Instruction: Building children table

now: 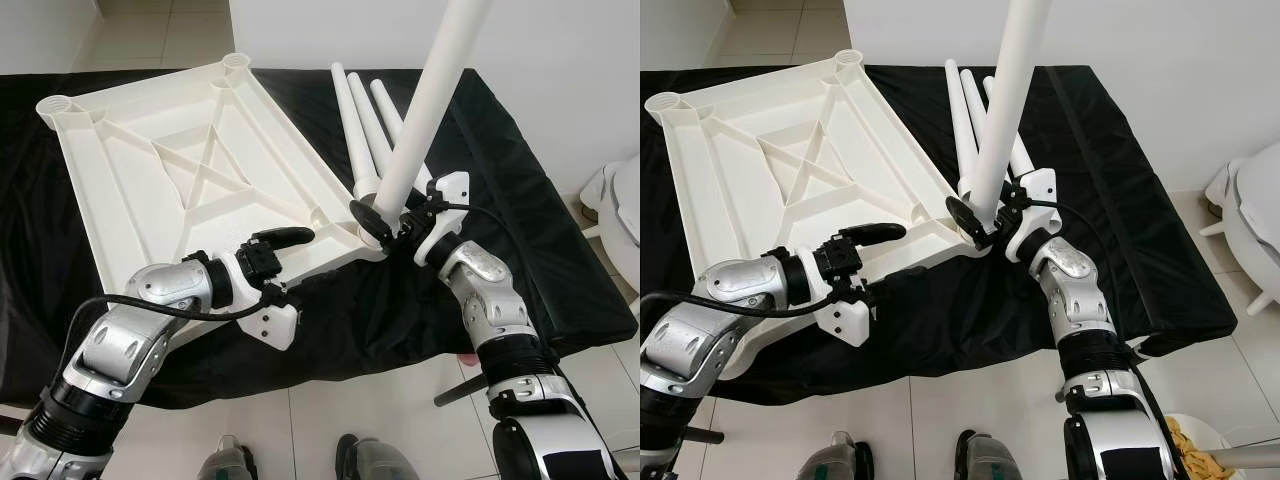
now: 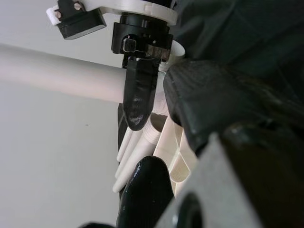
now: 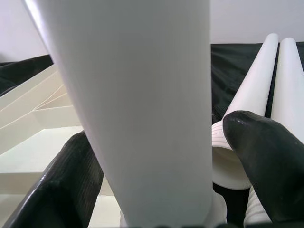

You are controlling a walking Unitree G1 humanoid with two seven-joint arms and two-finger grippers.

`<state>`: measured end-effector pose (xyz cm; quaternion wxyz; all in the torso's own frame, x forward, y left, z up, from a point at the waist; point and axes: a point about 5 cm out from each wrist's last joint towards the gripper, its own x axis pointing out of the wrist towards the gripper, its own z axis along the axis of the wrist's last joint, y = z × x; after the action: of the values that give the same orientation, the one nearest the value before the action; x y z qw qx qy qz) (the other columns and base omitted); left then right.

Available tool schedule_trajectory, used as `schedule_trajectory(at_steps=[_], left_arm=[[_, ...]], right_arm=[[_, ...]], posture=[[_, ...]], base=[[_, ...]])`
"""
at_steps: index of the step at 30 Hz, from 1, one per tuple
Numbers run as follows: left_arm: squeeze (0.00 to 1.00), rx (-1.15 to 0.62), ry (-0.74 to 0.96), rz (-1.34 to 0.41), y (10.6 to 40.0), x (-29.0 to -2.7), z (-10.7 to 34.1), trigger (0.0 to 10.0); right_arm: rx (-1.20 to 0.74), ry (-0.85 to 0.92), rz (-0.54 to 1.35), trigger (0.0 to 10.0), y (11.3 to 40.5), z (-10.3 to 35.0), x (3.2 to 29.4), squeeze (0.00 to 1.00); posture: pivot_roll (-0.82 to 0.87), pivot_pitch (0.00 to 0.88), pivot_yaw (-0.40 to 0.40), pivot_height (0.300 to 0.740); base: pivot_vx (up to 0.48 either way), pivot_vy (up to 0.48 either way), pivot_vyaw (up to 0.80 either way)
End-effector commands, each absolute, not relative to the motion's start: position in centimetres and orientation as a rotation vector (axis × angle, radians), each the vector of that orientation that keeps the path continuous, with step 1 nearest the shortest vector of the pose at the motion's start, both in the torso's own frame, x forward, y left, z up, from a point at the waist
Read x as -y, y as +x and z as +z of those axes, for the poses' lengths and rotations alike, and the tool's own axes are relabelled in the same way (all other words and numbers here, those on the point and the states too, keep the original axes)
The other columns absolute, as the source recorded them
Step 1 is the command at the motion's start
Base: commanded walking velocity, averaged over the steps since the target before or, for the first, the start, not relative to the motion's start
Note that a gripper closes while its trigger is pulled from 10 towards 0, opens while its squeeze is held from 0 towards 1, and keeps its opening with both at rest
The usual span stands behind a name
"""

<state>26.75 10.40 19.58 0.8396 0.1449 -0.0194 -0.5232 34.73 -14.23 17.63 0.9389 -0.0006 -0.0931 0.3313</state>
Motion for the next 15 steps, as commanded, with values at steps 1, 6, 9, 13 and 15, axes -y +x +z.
schedule_trajectory(at_steps=[1,6,9,13,15], left_arm=[[0.00,0.023,0.326,-1.129,26.7,-10.3,19.0,10.0],[0.00,0.008,0.353,-1.122,27.3,-10.1,18.3,10.0],[0.00,0.008,0.382,-1.120,27.8,-10.1,18.2,10.0],[0.00,0.022,0.379,-1.093,28.7,-9.9,18.7,10.0],[0.00,0.024,0.371,-1.089,28.8,-9.9,18.8,10.0]], right_arm=[[0.183,0.001,0.679,10.0,34.5,17.3,14.4,0.00],[0.202,0.011,0.658,10.0,34.6,17.7,14.5,0.00],[0.209,0.015,0.653,10.0,34.6,17.8,14.5,0.00],[0.221,0.021,0.637,10.0,34.3,17.9,14.7,0.00],[0.222,0.022,0.634,10.0,34.2,17.9,14.7,0.00]], posture=[[0.00,0.124,-0.004,0.740],[0.00,0.130,0.006,0.740],[-0.01,0.136,0.017,0.740],[-0.02,0.143,0.040,0.740],[-0.02,0.143,0.040,0.740]], base=[[0.000,0.000,0.00],[0.000,0.000,0.00],[0.000,0.000,0.00],[0.000,0.000,0.00],[0.000,0.000,0.00]])
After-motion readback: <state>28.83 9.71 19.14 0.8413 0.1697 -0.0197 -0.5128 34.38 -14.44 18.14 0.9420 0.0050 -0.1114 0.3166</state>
